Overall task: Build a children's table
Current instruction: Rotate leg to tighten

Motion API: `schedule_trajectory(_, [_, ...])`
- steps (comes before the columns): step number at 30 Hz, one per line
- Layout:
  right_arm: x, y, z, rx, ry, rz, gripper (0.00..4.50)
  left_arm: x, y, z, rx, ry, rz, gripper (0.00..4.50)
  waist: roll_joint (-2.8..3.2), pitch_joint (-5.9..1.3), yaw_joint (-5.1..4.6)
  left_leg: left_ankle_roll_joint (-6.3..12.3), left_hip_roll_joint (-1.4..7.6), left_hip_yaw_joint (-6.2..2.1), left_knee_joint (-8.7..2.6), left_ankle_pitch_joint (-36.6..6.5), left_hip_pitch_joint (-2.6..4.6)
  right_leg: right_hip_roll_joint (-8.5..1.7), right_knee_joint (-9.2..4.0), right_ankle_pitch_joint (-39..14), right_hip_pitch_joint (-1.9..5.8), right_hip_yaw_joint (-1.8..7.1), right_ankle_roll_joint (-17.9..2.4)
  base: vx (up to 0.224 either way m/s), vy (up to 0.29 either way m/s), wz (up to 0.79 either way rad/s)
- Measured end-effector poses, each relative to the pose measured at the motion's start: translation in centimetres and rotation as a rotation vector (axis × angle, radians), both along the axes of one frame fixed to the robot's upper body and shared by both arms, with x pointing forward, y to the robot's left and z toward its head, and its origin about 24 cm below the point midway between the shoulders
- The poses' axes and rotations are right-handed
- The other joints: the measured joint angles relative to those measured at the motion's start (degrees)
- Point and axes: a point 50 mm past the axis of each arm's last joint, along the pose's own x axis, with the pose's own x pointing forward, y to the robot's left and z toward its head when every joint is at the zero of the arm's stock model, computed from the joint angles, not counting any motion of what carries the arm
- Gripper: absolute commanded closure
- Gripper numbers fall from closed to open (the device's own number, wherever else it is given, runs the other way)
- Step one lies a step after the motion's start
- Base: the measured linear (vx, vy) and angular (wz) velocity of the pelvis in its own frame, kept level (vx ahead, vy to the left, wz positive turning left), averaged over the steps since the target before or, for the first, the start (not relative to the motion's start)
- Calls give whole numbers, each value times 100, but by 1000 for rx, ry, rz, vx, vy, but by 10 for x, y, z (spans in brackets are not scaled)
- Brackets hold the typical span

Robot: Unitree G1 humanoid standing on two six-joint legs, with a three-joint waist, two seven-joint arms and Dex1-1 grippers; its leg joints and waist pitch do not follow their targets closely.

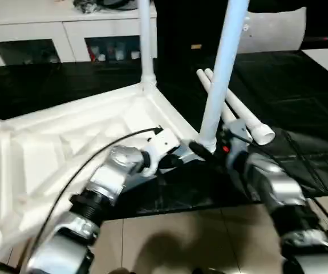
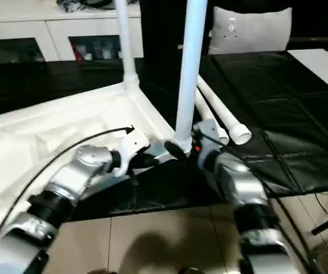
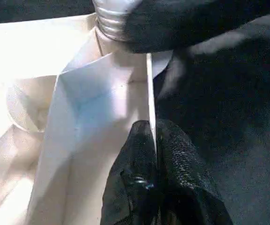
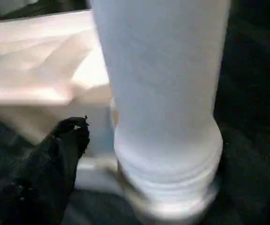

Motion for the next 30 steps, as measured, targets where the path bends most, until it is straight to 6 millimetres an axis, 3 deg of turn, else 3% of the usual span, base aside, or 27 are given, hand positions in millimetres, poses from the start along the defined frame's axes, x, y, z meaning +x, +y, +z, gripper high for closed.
schedule_trajectory(9, [-16, -29, 15, -86, -7, 238, 8, -2, 25, 2, 72, -8, -196, 450, 1, 0, 69, -5, 1, 0, 6, -2, 0, 2, 47, -11, -17, 10, 6, 0, 0, 0])
schedule_trajectory(16, [-22, -23, 18, -115, -31, 401, 8, -12, 28, 3, 104, 28, -393, 450, 0, 0, 231, -6, 1, 3, 22, -2, 5, -2, 50, -11, -10, 21, 6, 0, 0, 0])
schedule_trajectory(30, [-28, -14, 15, -117, 16, 546, 137, -15, 25, 4, 125, 20, -492, 450, -1, 0, 324, -5, 2, 3, 25, -2, 4, -3, 55, -11, -8, 23, 6, 0, 0, 0])
